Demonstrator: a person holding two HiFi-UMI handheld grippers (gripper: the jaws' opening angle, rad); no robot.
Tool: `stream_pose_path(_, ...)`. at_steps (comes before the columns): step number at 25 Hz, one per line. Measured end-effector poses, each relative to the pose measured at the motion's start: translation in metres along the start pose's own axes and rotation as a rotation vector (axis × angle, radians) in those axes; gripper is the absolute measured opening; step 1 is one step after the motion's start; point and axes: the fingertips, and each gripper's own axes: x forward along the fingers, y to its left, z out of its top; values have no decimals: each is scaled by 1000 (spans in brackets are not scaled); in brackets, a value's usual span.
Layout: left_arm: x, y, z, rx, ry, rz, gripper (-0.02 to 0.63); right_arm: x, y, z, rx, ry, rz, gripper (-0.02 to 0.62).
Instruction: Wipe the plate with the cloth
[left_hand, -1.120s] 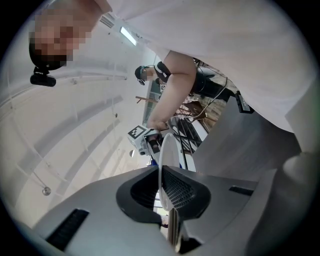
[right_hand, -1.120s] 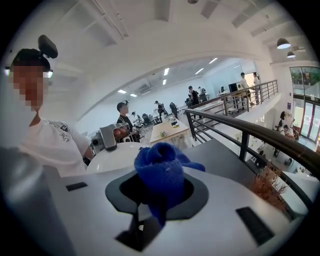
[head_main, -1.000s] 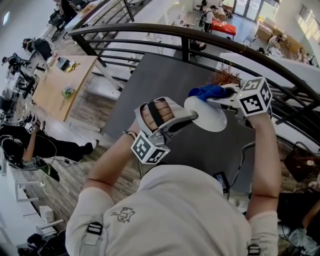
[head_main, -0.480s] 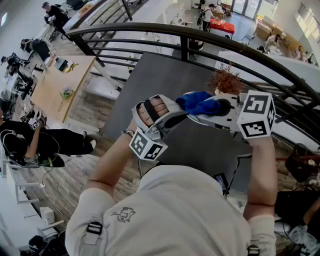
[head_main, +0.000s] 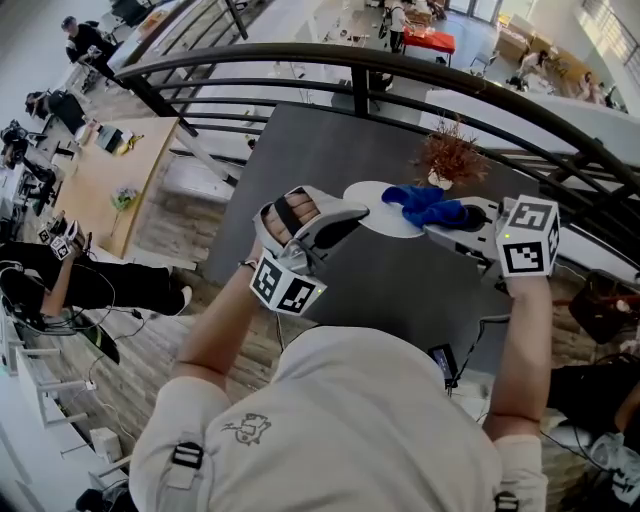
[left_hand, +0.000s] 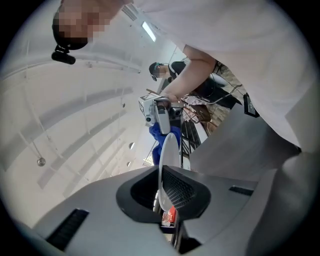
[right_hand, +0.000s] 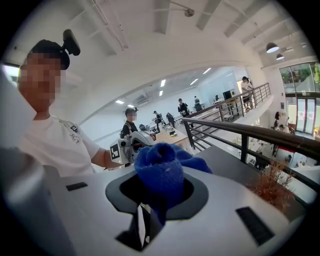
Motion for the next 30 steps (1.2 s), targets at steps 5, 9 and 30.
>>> stream_pose_path(5, -21, -5, -16, -60, -27, -12, 23, 16, -27, -20, 62, -13, -110, 86)
stream_pose_path(9, -28, 6, -41, -133, -58, -32, 21, 32, -58, -20, 118, -36, -209, 86)
stream_pose_path(30, -20, -95, -130, -699, -15, -330, 18, 91, -90, -124, 296, -73, -665, 87)
